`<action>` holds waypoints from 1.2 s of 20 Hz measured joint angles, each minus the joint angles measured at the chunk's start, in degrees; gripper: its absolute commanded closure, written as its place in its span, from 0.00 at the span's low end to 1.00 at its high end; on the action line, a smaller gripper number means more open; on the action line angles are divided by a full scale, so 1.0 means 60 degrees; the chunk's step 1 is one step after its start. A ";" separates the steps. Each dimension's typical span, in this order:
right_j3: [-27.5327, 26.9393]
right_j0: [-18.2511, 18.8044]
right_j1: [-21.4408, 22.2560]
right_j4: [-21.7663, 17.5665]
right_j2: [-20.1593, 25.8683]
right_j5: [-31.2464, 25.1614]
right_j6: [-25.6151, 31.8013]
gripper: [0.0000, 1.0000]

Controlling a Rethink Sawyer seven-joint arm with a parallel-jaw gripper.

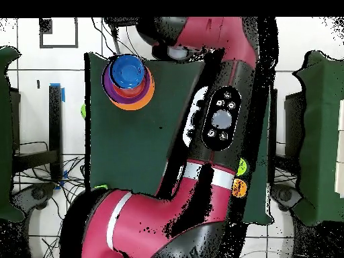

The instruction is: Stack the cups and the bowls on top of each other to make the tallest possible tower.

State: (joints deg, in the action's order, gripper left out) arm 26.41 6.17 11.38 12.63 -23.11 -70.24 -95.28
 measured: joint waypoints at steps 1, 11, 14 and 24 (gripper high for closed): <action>0.0061 -0.0004 0.0035 0.0000 0.0010 0.0055 -0.0002 0.00; 0.2674 -0.0003 0.1689 0.0041 0.0186 0.2300 -0.0002 0.00; 0.3526 0.0065 0.2247 0.0051 0.0300 0.2685 -0.0002 0.00; 0.5246 0.0571 0.3301 0.0059 0.0664 0.2644 -0.0002 0.00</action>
State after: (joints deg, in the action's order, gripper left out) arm 57.89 9.60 31.18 12.99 -19.13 -54.38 -95.29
